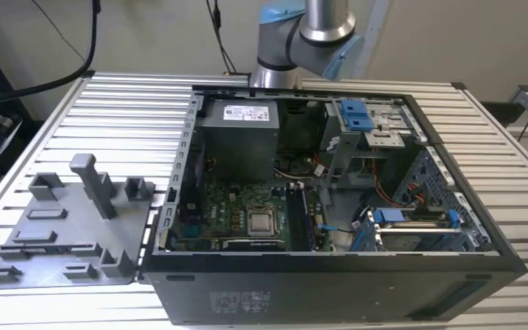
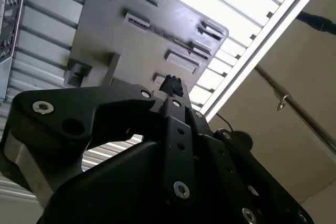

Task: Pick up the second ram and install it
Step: 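Reach for the second ram, then pick up the second ram and move it above second insertion slot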

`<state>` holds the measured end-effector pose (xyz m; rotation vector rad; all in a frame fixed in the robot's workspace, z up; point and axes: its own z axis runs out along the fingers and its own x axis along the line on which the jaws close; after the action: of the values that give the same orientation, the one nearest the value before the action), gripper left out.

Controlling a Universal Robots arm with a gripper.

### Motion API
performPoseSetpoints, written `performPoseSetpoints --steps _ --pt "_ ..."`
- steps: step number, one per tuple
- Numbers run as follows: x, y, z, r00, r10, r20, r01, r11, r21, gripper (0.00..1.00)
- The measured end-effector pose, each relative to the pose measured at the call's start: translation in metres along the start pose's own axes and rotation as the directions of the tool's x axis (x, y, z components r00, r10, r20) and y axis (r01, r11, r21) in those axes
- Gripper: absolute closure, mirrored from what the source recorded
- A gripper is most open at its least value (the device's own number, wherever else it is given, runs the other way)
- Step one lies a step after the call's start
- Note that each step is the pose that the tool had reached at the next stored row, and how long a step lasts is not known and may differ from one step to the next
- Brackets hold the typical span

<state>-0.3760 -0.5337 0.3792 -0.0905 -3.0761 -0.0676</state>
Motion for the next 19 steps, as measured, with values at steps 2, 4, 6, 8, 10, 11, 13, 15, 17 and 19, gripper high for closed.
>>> performPoseSetpoints --steps 2,4,6,8,10,11,13,15,17,19 --pt "0.0 -0.0001 0.0001 1.0 0.0 0.0 0.0 1.0 0.0 0.89" --pt "0.0 -0.0001 0.0001 1.0 0.0 0.0 0.0 1.0 0.0001 0.89" --pt "0.0 -0.0001 0.0003 1.0 0.0 -0.0019 0.0 1.0 -0.0001 0.89" --pt "0.0 -0.0001 0.0003 1.0 0.0 -0.0044 0.0 1.0 0.0001 0.89" --pt "-0.0001 -0.0001 0.0002 1.0 0.0 -0.0071 0.0 1.0 0.0004 0.89" --pt "0.0 -0.0001 0.0002 1.0 0.0 -0.0082 0.0 1.0 0.0004 0.89" --pt "0.0 -0.0001 0.0002 0.9999 0.0 -0.0108 0.0 1.0 0.0007 0.89" --pt "0.0 -0.0001 0.0002 0.9999 0.001 -0.0132 0.0 1.0 0.0007 0.89" --pt "0.0 -0.0001 0.0002 0.9999 0.001 -0.0157 -0.001 1.0 0.0009 0.89" --pt "0.0 -0.0001 0.0002 0.9998 0.001 -0.0183 -0.001 1.0 0.0011 0.89"
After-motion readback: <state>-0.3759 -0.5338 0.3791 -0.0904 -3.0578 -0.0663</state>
